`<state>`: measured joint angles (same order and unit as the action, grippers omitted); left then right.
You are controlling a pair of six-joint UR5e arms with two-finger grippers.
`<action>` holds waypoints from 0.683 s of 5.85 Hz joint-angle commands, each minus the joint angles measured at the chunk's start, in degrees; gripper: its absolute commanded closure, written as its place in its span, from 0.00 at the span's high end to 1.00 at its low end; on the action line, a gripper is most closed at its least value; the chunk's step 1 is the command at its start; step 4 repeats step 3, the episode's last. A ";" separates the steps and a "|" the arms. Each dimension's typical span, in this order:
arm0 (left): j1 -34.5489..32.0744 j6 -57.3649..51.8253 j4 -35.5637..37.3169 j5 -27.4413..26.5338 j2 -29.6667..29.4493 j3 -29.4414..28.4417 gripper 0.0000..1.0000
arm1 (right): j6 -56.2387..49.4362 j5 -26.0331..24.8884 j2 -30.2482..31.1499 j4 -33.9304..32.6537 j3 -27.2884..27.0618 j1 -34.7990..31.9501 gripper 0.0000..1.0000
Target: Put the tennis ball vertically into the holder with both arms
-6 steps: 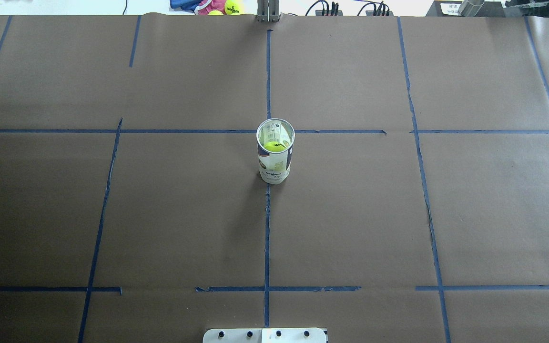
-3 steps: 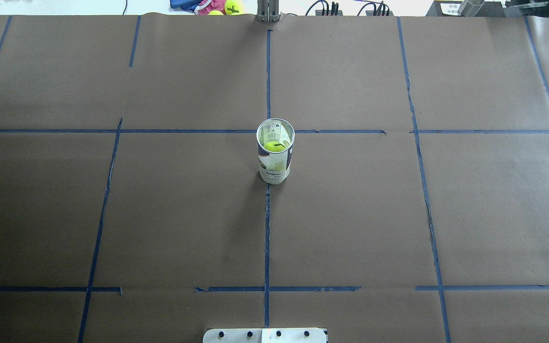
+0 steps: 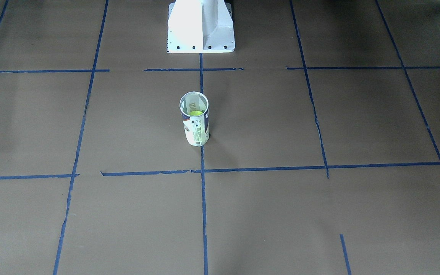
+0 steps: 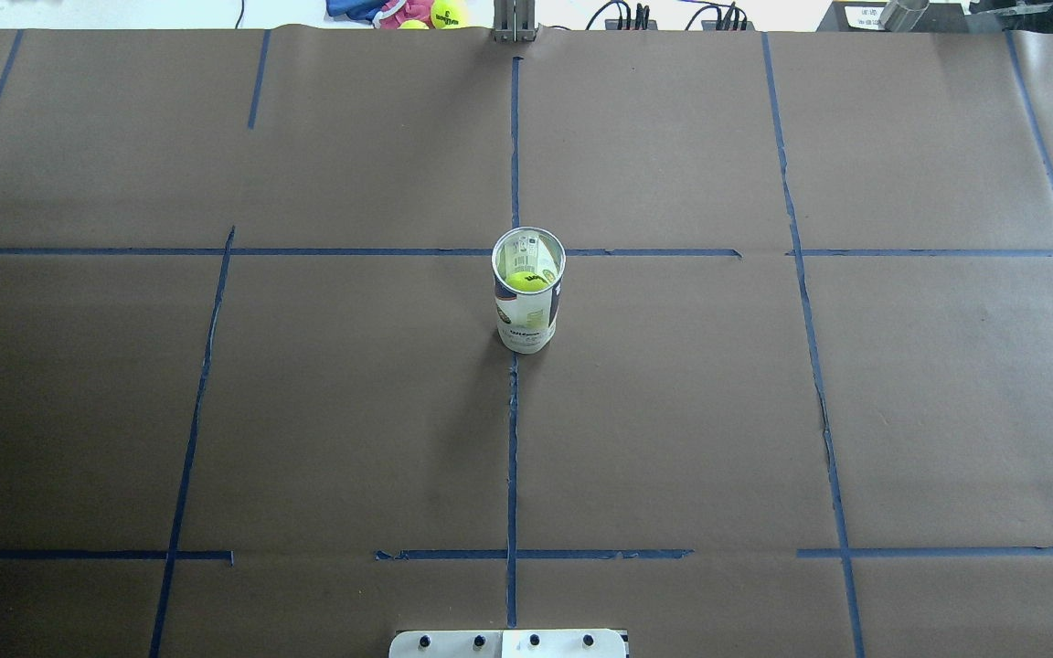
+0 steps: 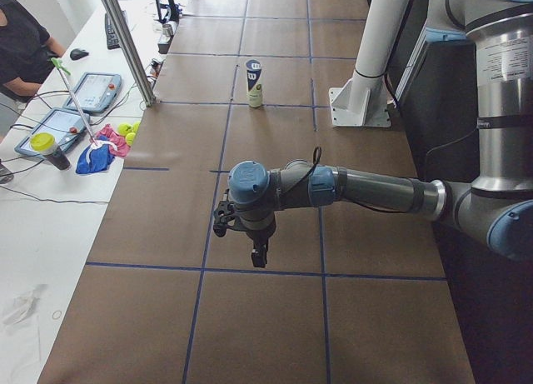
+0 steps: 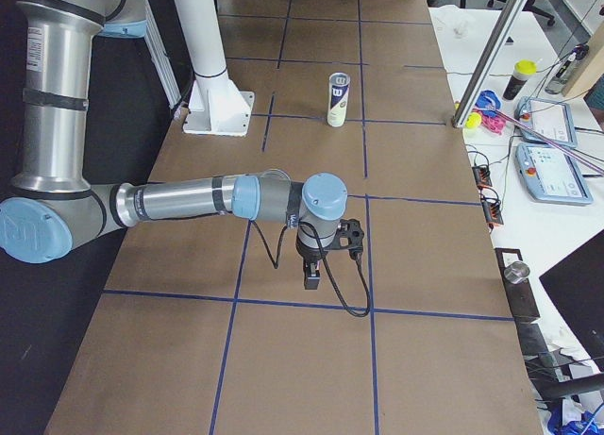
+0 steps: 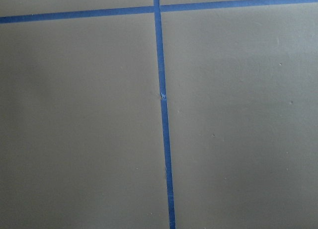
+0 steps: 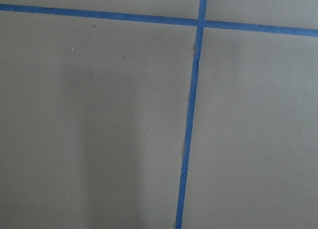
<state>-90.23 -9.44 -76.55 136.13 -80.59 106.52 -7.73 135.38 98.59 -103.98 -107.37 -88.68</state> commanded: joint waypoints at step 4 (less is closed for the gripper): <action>-0.12 0.21 -1.15 0.27 0.44 -1.05 1.00 | 0.00 0.50 0.46 -0.08 -0.57 0.08 1.00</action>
